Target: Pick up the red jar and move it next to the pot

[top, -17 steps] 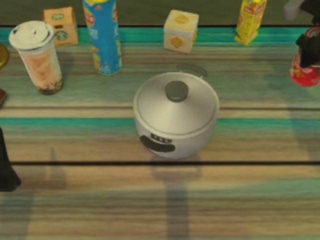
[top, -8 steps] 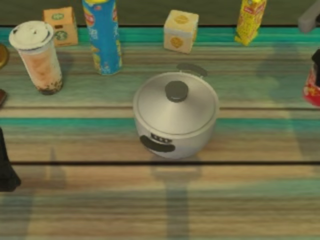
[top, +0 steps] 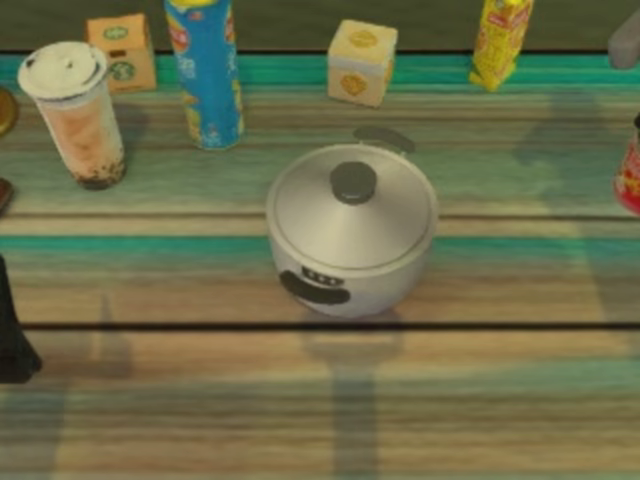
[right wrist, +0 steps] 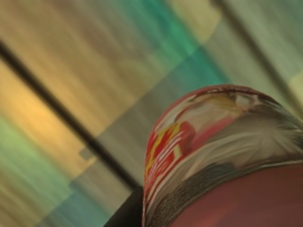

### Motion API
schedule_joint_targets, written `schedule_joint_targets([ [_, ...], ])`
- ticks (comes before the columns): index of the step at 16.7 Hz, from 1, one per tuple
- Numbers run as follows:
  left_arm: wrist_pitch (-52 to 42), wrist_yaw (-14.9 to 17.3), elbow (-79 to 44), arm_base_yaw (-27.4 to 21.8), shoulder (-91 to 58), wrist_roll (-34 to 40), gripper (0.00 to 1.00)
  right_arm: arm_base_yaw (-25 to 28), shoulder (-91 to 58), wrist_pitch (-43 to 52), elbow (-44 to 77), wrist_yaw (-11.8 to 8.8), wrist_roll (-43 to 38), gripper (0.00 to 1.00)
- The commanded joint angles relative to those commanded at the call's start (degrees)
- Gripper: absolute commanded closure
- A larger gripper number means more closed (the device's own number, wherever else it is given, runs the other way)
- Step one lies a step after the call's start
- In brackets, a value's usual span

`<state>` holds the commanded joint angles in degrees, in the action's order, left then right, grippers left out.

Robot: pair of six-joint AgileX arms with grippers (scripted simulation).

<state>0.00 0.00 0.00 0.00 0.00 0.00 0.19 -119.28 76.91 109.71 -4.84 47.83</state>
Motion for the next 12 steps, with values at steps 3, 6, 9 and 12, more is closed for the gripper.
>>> schedule_joint_targets([
  [3,0.0,0.0,0.0,0.0,0.0,0.0,0.0,0.46,-0.18,-0.05,0.1,0.05,-0.79,1.0],
  [6,0.0,0.0,0.0,0.0,0.0,0.0,0.0,2.07,-0.34,-1.31,-0.35,0.64,-6.21,1.0],
  [9,0.0,0.0,0.0,0.0,0.0,0.0,0.0,4.52,-0.78,-3.23,-1.6,1.69,-16.55,1.0],
  [12,0.0,0.0,0.0,0.0,0.0,0.0,0.0,7.58,-1.4,-5.49,-3.32,2.96,-30.27,1.0],
])
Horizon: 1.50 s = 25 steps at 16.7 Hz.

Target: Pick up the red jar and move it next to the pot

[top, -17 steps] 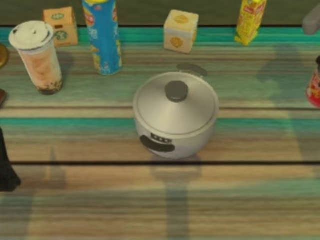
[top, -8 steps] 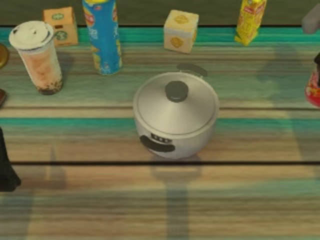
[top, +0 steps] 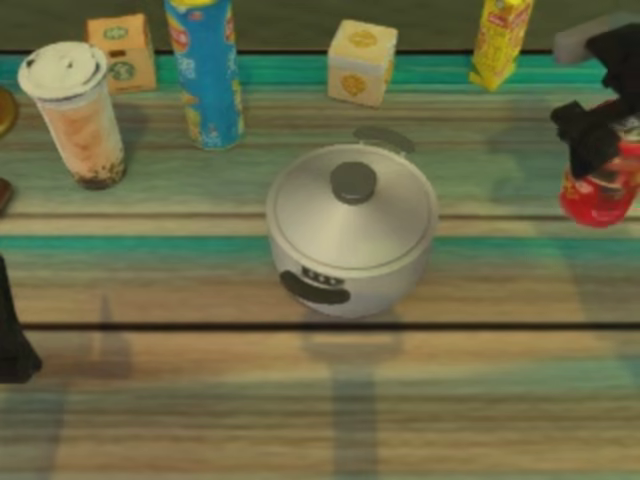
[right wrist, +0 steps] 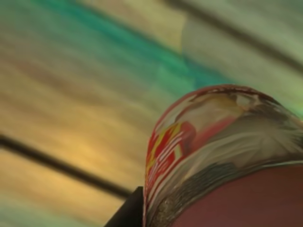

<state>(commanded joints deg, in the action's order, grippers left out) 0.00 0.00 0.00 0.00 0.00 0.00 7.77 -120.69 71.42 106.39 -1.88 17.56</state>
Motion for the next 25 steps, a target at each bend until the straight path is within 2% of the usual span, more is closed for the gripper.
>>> schedule_joint_targets([
  [5,0.0,0.0,0.0,0.0,0.0,0.0,0.0,5.27,-0.62,-4.11,-3.14,2.09,-22.92,1.0],
  [9,0.0,0.0,0.0,0.0,0.0,0.0,0.0,8.12,-0.62,-6.59,-4.76,3.23,-32.96,1.0],
  [16,0.0,0.0,0.0,0.0,0.0,0.0,0.0,8.3,-0.45,-7.09,-5.0,3.28,-34.32,1.0],
  [25,0.0,0.0,0.0,0.0,0.0,0.0,0.0,8.62,-3.4,-16.91,-12.05,3.45,-34.39,1.0],
])
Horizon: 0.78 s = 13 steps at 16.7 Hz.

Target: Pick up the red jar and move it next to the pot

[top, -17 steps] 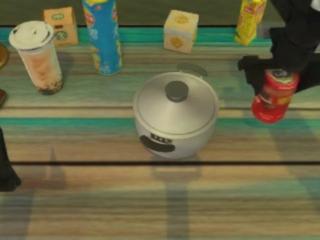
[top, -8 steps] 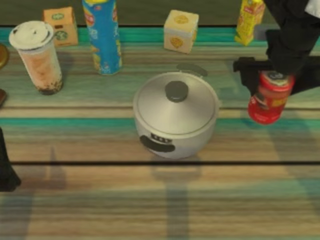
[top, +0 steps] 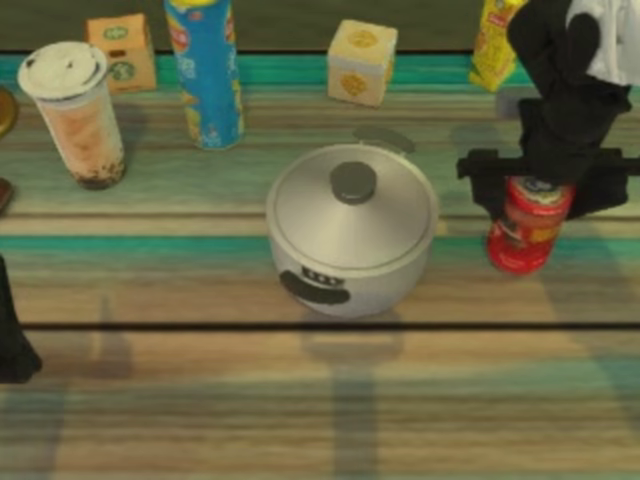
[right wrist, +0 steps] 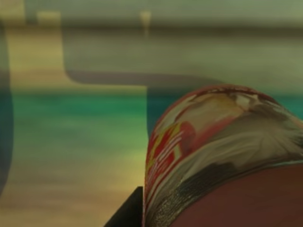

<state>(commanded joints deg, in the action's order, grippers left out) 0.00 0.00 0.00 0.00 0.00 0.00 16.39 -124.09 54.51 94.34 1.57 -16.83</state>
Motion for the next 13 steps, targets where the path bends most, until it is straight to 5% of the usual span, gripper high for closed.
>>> schedule_joint_targets([
  [3,0.0,0.0,0.0,0.0,0.0,0.0,0.0,0.0,0.0,0.0,0.0,0.0,0.0,1.0],
  [13,0.0,0.0,0.0,0.0,0.0,0.0,0.0,0.0,0.0,0.0,0.0,0.0,0.0,0.25],
])
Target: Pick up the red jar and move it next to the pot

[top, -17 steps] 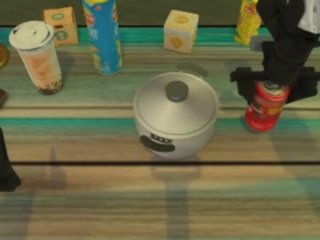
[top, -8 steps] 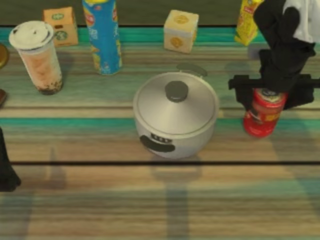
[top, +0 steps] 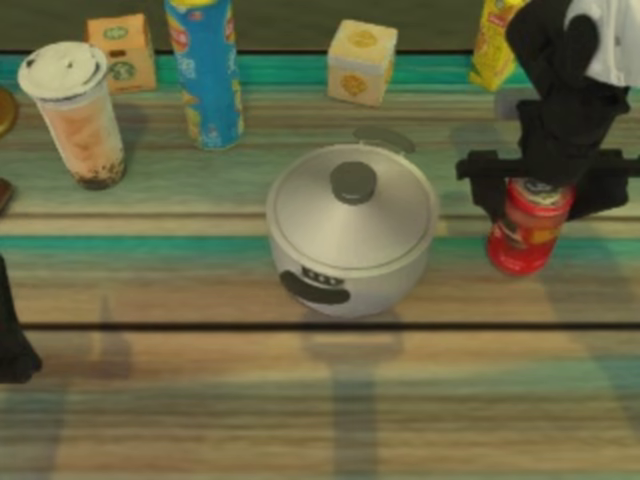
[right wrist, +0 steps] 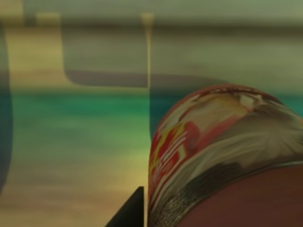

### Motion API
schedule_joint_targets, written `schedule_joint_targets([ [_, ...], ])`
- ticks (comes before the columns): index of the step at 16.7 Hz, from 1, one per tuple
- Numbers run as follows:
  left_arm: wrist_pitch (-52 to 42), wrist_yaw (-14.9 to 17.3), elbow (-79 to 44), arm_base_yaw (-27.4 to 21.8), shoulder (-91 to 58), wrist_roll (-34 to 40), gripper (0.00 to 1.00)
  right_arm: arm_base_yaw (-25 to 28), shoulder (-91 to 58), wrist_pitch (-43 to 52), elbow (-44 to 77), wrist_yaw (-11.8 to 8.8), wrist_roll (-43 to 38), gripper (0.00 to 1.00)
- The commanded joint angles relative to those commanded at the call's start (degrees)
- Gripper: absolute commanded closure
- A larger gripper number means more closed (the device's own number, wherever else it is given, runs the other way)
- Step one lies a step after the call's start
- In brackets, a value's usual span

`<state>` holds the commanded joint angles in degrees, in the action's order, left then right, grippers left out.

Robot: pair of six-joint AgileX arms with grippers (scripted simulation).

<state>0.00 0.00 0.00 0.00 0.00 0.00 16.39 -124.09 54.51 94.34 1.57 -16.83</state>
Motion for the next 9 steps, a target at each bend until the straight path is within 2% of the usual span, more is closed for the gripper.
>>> schedule_joint_targets([
  [3,0.0,0.0,0.0,0.0,0.0,0.0,0.0,0.0,0.0,0.0,0.0,0.0,0.0,0.02],
  [9,0.0,0.0,0.0,0.0,0.0,0.0,0.0,0.0,0.0,0.0,0.0,0.0,0.0,0.0],
])
